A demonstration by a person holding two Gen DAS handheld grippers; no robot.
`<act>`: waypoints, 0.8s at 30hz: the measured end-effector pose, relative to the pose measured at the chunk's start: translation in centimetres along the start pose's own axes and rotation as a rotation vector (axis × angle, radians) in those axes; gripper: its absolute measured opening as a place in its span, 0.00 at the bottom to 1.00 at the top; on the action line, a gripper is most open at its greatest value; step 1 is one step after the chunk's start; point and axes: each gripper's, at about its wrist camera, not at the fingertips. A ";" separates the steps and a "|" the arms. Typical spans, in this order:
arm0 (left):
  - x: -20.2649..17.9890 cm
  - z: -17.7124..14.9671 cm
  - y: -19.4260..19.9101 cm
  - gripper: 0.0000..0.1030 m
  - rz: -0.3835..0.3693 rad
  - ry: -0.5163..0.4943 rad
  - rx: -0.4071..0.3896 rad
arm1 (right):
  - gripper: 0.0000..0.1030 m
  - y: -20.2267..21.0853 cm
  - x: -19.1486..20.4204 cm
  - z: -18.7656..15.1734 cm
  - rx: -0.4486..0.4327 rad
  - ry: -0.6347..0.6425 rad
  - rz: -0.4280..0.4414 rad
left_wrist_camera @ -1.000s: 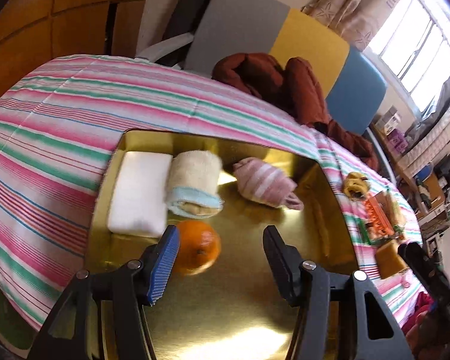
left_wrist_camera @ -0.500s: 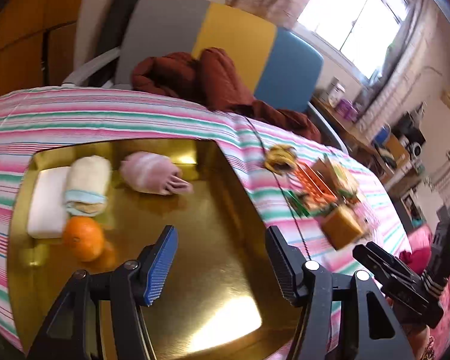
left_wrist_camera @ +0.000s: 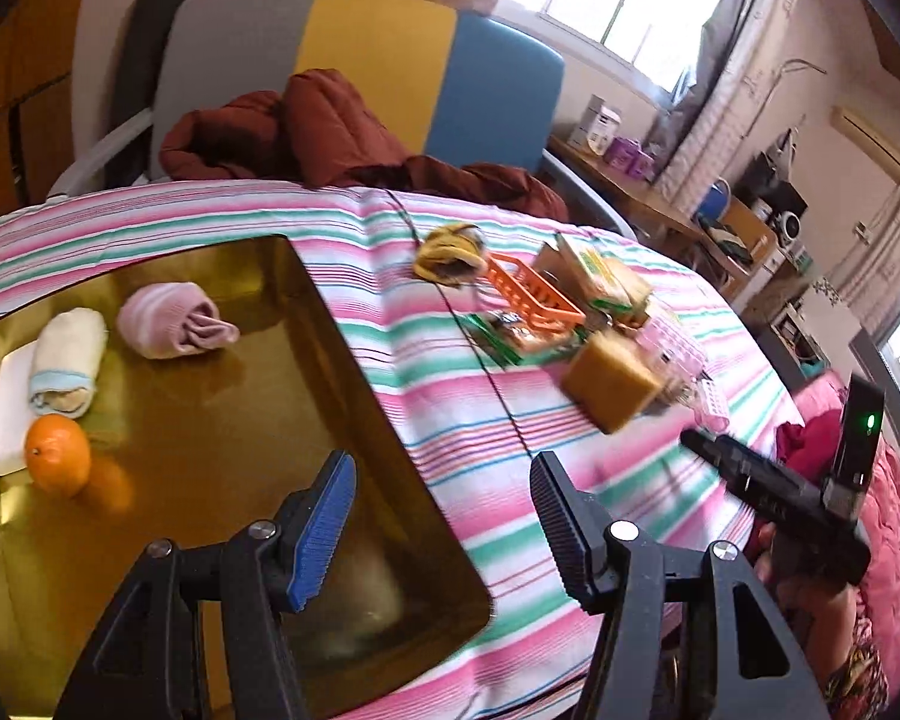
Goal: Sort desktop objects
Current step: 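Move both tools back to the pile toward the pink hair rollers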
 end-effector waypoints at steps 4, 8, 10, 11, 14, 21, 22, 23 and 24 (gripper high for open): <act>-0.8 0.1 -0.5 0.60 -0.008 -0.022 0.012 | 0.66 0.8 -2.1 2.6 -0.097 -0.062 -0.012; -1.1 0.0 -0.5 0.60 -0.012 -0.039 0.018 | 0.62 -0.3 -2.3 6.1 -0.135 -0.064 -0.012; -1.2 0.0 -0.6 0.60 -0.011 -0.041 0.022 | 0.59 -1.5 -2.3 7.5 -0.121 -0.060 -0.014; -1.1 0.0 -0.5 0.60 -0.012 -0.040 0.024 | 0.58 -2.3 -2.2 8.1 -0.110 -0.065 -0.017; -1.0 0.0 -0.5 0.60 -0.012 -0.038 0.022 | 0.44 -4.0 -2.4 8.8 -0.064 -0.081 0.002; -1.0 0.2 -0.7 0.60 -0.027 -0.031 0.016 | 0.39 -2.3 -2.2 4.2 -0.002 -0.105 0.104; -1.2 0.3 -0.8 0.60 -0.028 -0.038 0.017 | 0.39 -1.9 -2.1 3.2 0.014 -0.098 0.126; -1.4 0.4 -0.9 0.60 -0.029 -0.042 0.018 | 0.39 -1.7 -1.9 2.1 0.031 -0.087 0.144; -1.7 0.4 -1.1 0.60 -0.033 -0.048 0.020 | 0.39 -1.4 -1.9 1.1 0.040 -0.079 0.148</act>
Point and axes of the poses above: each gripper's, at about its wrist camera, not at the fingertips, and y roughly against the way its jaws point, x to its left, z to its top, and after that the axes turned 8 degrees about -y, right-handed
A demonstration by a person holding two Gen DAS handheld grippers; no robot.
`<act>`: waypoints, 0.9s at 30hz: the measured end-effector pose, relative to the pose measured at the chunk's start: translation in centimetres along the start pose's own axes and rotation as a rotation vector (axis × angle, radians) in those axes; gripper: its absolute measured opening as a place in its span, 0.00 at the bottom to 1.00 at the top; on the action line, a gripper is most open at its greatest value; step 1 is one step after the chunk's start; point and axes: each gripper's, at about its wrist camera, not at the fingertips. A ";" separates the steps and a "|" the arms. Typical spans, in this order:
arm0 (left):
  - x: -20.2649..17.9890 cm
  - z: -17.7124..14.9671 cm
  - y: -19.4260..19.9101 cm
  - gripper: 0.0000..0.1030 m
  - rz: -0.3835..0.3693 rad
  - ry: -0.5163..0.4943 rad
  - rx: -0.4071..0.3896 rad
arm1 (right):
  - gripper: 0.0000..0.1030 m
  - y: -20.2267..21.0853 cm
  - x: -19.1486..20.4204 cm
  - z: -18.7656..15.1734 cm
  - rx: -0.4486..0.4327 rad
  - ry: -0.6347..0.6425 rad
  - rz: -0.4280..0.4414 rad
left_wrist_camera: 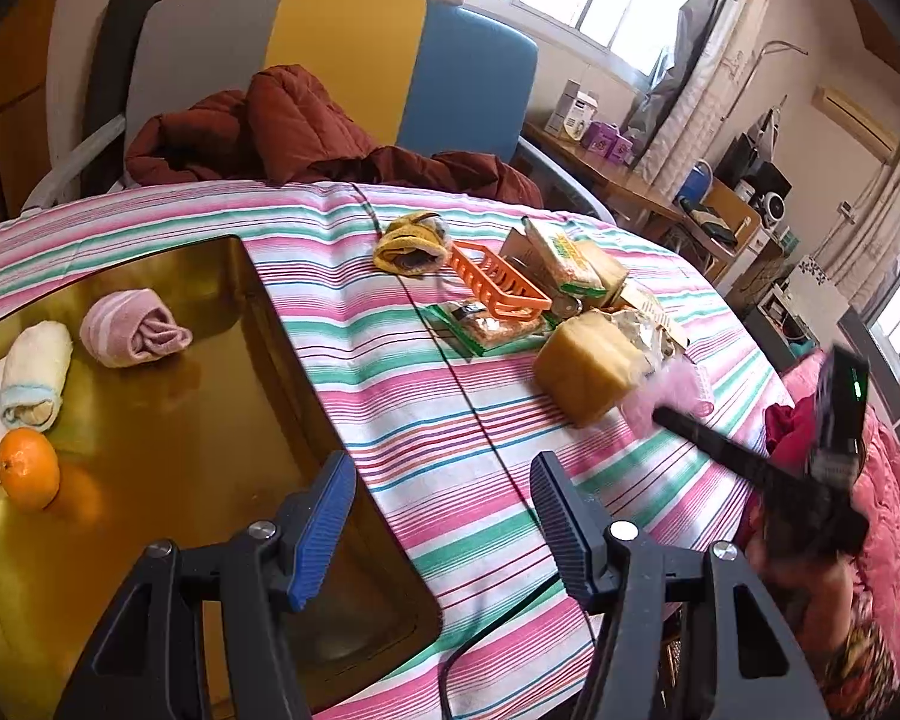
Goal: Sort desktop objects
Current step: 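Move both tools back to the pile toward the pink hair rollers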
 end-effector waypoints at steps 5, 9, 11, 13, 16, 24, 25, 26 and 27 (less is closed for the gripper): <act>-1.4 0.3 -0.6 0.60 -0.018 -0.038 0.012 | 0.42 1.9 -0.9 -2.9 0.011 -0.012 0.045; -2.6 0.6 -1.1 0.60 -0.028 -0.068 0.017 | 0.56 3.8 -2.6 -2.9 -0.058 -0.039 0.045; -3.4 0.8 -1.6 0.60 -0.038 -0.090 0.027 | 0.68 4.6 -3.8 -2.3 -0.129 -0.064 -0.012; -4.1 0.9 -1.8 0.60 -0.042 -0.107 0.029 | 0.68 4.5 -4.8 -1.5 -0.168 -0.077 -0.086; -5.0 0.8 -2.1 0.60 -0.055 -0.132 0.037 | 0.67 3.4 -6.7 0.2 -0.191 -0.112 -0.212; -6.8 1.2 -3.0 0.60 -0.066 -0.202 0.055 | 0.67 -0.5 -10.2 4.5 -0.156 -0.170 -0.368; -6.9 1.3 -3.1 0.60 -0.067 -0.208 0.052 | 0.65 -0.9 -10.4 4.7 -0.151 -0.164 -0.377; -7.1 1.6 -3.2 0.60 -0.067 -0.214 0.052 | 0.62 -1.7 -10.7 5.0 -0.119 -0.153 -0.389; -7.3 1.8 -3.4 0.60 -0.070 -0.222 0.058 | 0.54 -2.4 -11.0 5.1 -0.087 -0.150 -0.393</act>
Point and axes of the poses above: each gripper's, at about its wrist camera, not at the fingertips, and y roughly against the way its jaws point, x to its left, z to its top, and after that the axes turned 8 degrees about -y, right-handed
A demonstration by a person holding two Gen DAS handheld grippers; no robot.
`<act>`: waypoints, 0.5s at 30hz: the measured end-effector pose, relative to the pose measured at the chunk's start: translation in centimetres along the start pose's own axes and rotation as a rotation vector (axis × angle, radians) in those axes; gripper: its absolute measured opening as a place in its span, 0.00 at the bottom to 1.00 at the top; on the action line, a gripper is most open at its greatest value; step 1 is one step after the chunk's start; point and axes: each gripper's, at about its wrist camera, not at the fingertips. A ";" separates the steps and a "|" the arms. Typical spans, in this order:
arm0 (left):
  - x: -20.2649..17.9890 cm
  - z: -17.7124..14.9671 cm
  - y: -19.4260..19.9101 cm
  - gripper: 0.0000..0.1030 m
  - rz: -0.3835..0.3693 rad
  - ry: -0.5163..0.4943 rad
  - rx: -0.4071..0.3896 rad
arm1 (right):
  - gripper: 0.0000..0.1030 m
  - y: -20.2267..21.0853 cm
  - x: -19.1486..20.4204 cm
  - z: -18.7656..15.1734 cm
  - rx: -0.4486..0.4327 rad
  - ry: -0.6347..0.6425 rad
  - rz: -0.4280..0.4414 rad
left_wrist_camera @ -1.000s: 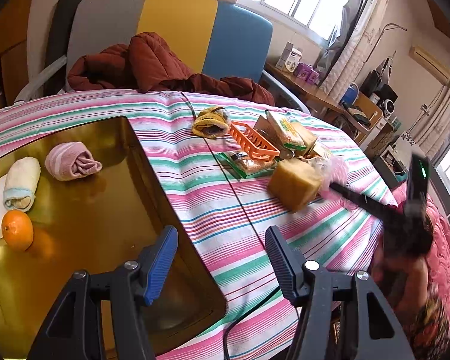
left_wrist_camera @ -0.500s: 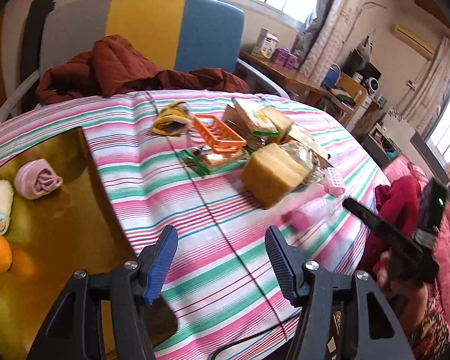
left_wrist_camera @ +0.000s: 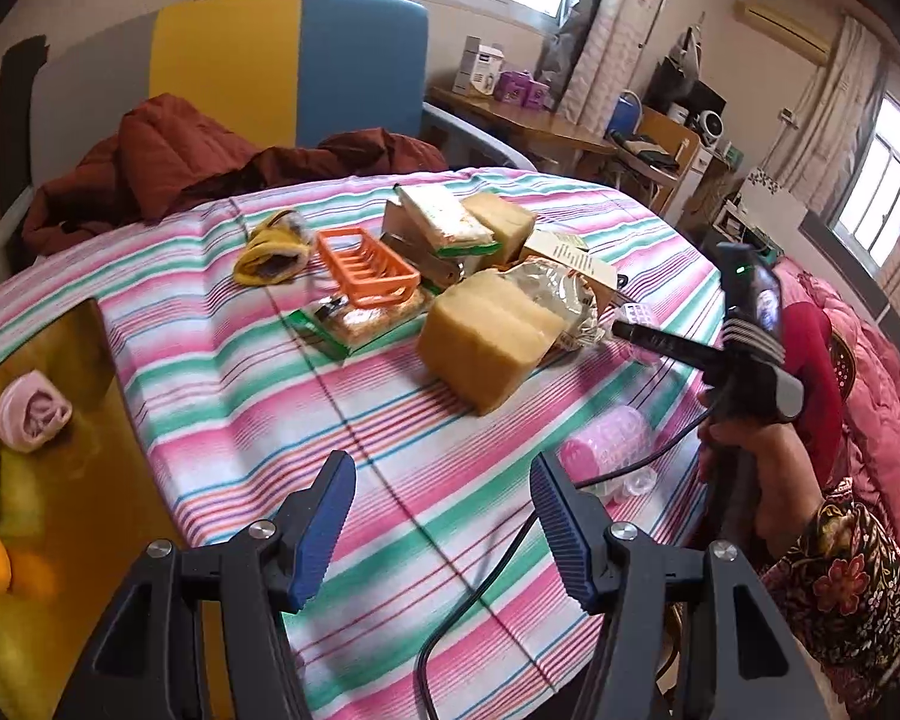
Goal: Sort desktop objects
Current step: 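Move both tools back to the pile toward the pink hair rollers, then grasp a large pink roller with the left tool while the right tool grasps a small roller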
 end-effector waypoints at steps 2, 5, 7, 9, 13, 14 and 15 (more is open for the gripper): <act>-0.2 0.5 -0.4 0.60 -0.014 -0.013 0.003 | 0.43 -0.5 -0.4 -0.4 0.017 -0.008 -0.006; -0.8 1.2 -1.4 0.60 -0.023 -0.035 0.017 | 0.41 1.0 -0.9 -1.3 0.013 -0.003 0.023; -1.5 1.5 -2.1 0.60 -0.030 -0.063 0.032 | 0.41 2.2 -1.2 -2.3 0.030 -0.014 0.056; -2.8 1.9 -3.2 0.60 -0.060 -0.130 0.061 | 0.41 3.8 -1.2 -3.6 0.035 0.002 0.089; -5.6 2.7 -4.6 0.60 -0.126 -0.263 0.089 | 0.41 6.8 -0.8 -6.3 0.043 0.082 0.095; -6.2 2.8 -4.8 0.60 -0.152 -0.286 0.086 | 0.41 7.6 -0.9 -6.9 0.045 0.094 0.091; -6.9 3.1 -5.2 0.60 -0.203 -0.324 0.092 | 0.41 8.1 -1.1 -7.4 0.046 0.095 0.089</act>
Point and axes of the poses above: each gripper's, at about its wrist camera, not at the fingertips, and y roughly against the way its jaws point, x to its left, z to its top, and after that the axes turned 8 degrees about -y, right-handed
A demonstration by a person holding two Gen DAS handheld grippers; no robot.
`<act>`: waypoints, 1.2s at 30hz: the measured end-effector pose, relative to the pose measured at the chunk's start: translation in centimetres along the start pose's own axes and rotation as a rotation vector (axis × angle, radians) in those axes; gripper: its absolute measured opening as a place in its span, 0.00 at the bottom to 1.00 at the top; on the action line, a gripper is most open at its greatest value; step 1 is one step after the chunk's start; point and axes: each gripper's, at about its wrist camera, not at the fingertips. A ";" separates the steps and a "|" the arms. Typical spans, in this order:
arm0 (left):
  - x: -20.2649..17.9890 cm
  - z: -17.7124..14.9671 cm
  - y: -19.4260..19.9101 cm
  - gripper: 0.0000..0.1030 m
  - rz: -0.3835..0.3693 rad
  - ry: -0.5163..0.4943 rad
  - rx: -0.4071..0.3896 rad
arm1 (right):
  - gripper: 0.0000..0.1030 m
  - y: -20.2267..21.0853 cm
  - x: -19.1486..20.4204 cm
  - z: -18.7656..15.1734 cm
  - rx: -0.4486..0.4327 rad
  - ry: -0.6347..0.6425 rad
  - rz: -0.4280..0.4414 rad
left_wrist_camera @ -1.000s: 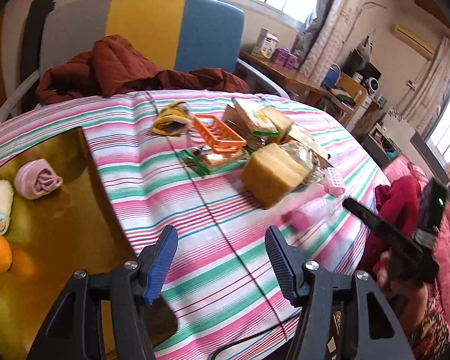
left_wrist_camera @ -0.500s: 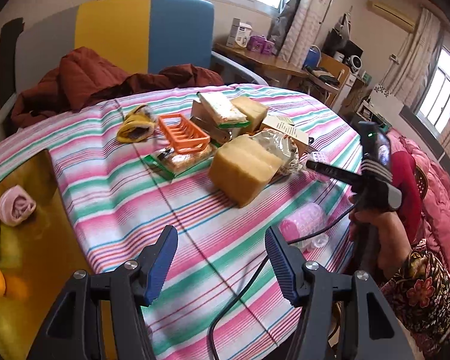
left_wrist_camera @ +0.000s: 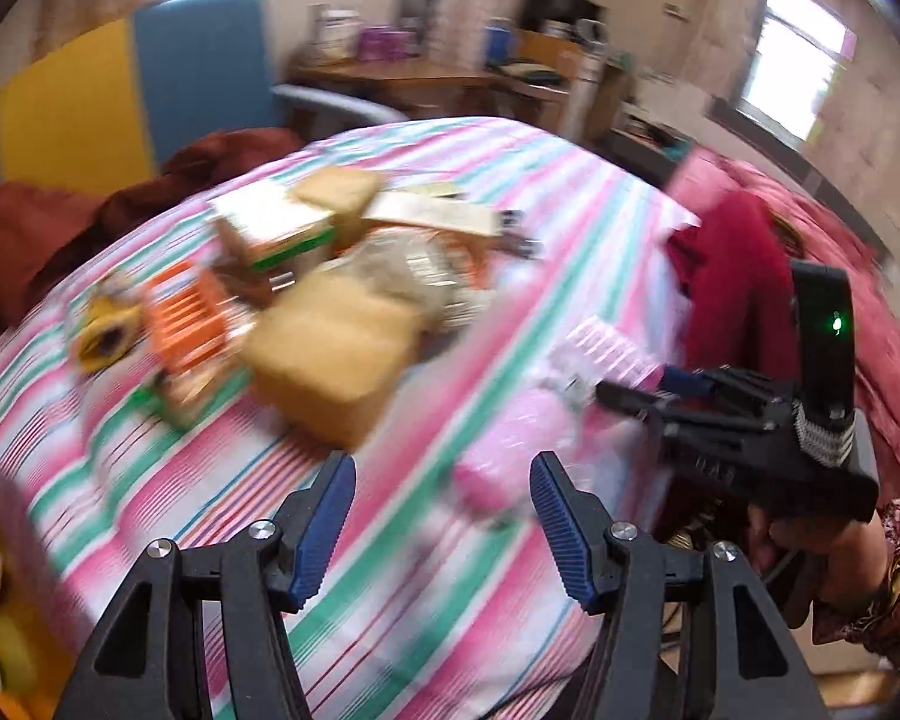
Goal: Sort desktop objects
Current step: 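Grasp a large pink roller with the left tool while the right tool grasps a small roller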
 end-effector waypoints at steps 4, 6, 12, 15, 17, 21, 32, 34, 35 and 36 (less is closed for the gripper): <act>-1.7 1.0 -2.2 0.63 -0.100 -0.099 0.044 | 0.41 0.8 -0.9 -1.2 0.011 -0.020 -0.021; -2.5 1.3 -3.3 0.64 -0.107 -0.137 0.080 | 0.41 1.0 -1.1 -1.4 0.003 -0.008 -0.034; -3.7 1.6 -5.9 0.65 -0.082 -0.201 0.128 | 0.41 0.8 -1.1 -1.1 0.007 -0.030 -0.022; -4.0 1.3 -6.4 0.67 -0.087 -0.225 0.130 | 0.41 0.8 -1.2 -1.2 0.006 -0.035 -0.017; -4.3 1.1 -6.7 0.67 -0.081 -0.243 0.140 | 0.41 0.8 -1.3 -1.3 0.006 -0.037 -0.015; -4.6 0.7 -7.6 0.67 -0.083 -0.265 0.181 | 0.41 0.7 -1.3 -1.4 0.005 -0.034 -0.013; -2.6 0.3 -7.3 0.63 -0.147 -0.093 0.103 | 0.41 0.3 -1.2 -1.7 0.007 -0.025 -0.019; -2.4 -0.2 -6.7 0.63 -0.131 -0.076 0.085 | 0.41 0.3 -1.1 -1.8 0.006 -0.020 -0.020; -2.3 -0.5 -6.4 0.63 -0.127 -0.062 0.076 | 0.41 0.3 -1.0 -1.8 0.008 -0.018 -0.019; -2.1 -0.9 -6.0 0.63 -0.126 -0.043 0.068 | 0.41 0.4 -1.0 -1.8 0.010 -0.017 -0.015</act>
Point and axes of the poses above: each gripper's, at about its wrist camera, not at the fingertips, and y roughly against the way its jaws point, x to its left, z to its top, and after that the axes turned 8 degrees about -y, right-handed
